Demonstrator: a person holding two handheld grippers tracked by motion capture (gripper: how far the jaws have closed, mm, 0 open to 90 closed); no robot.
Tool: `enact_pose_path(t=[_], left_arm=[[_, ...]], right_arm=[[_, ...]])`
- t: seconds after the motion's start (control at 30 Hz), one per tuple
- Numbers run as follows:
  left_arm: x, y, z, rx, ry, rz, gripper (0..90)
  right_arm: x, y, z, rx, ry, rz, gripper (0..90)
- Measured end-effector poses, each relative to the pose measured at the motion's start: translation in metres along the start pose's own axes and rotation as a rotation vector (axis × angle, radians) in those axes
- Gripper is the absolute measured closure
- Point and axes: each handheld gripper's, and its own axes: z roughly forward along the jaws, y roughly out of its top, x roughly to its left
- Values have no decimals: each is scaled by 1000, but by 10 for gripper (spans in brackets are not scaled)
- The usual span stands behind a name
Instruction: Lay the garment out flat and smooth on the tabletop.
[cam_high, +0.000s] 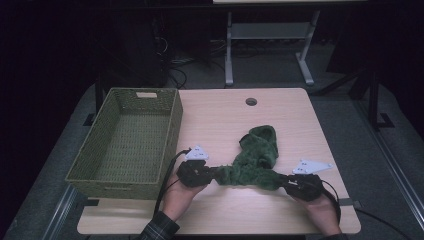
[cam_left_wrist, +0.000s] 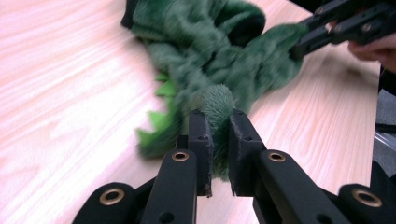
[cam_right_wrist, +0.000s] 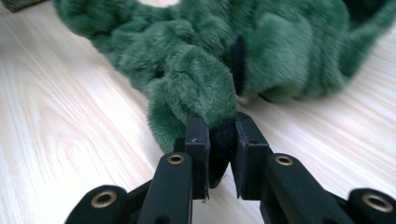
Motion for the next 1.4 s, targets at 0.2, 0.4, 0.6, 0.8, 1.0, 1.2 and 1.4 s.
enact_pose_path(t=[0.2,0.4,0.6,0.8,1.0,1.2,1.4], left_arm=[[5,-13,3,56,21,-48,814],[6,-13,3,50,69,-62,691],[1,2,-19,-27,98,-33,687],[-8,4,-3,25,3,6,896],[-6,0,27,95,-4,25,897],[11,-12,45,169,5,1,898],[9,-15,41,190,-9,5,898]], right_arm=[[-6,-10,-12,31,-17,35,776],[-8,-14,-12,45,-37,33,647],[-9,-12,-24,-16,-94,13,606],[3,-1,-26,-51,-30,-24,824],[8,2,0,52,9,-44,892],[2,0,19,158,-15,-26,898],[3,-4,17,163,12,-8,900]])
